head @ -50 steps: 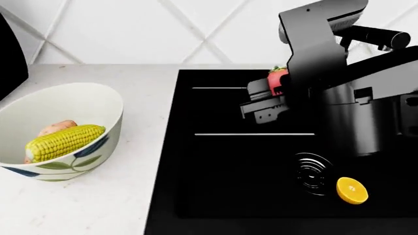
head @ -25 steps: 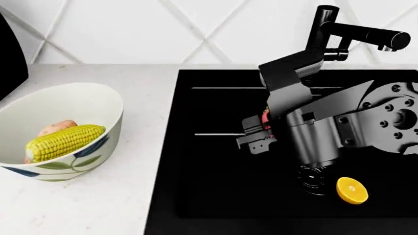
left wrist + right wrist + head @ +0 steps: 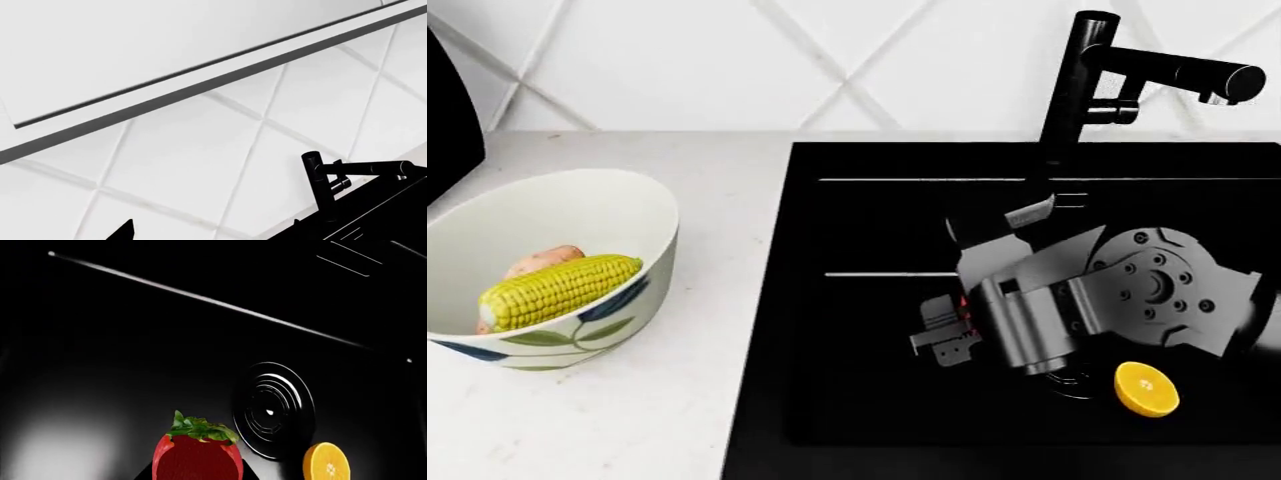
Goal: There is a mixed pile of frozen fruits and vegetables on the counter. Locate all the frozen vegetables and place the items in a bowl on the counter. Take all the frozen fruits and defrost them in a running sink.
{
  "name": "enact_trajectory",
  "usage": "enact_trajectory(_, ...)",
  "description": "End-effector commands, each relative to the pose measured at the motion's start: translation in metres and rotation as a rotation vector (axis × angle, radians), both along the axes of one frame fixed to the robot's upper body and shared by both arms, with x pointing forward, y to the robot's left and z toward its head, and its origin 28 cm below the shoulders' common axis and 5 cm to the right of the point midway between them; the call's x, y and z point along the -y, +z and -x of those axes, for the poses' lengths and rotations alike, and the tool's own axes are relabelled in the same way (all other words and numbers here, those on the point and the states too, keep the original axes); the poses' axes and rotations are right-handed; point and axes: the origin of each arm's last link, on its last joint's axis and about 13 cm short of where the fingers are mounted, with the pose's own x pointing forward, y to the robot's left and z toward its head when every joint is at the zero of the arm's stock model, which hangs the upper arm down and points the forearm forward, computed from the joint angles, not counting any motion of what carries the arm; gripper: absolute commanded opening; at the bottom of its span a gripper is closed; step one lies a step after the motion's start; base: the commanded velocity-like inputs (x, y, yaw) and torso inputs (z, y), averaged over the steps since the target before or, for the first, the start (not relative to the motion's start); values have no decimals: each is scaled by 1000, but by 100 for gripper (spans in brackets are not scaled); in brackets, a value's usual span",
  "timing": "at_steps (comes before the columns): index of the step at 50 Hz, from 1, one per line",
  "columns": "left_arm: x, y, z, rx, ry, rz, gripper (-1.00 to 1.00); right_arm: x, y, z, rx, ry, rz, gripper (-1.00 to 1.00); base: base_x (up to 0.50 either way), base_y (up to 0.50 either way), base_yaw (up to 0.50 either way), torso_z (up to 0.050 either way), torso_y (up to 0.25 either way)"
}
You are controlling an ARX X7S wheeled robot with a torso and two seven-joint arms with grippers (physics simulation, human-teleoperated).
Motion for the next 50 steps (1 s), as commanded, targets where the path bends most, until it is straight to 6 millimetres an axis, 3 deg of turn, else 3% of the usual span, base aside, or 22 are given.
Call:
enact_trajectory(1, 0, 0, 0, -1, 4, -1, 100, 0, -21, -3, -63, -5, 18, -100, 0, 0, 0, 0, 0)
enact_trajectory(21, -1, 0, 0, -5, 6, 0, 100, 0, -56, -5, -162, -2, 39, -100, 0, 0, 0, 0, 0)
enact_trajectory(50, -2, -1, -1, -6, 6, 2, 100, -2, -85, -4, -252, 15, 46, -100, 0, 0, 0, 0, 0)
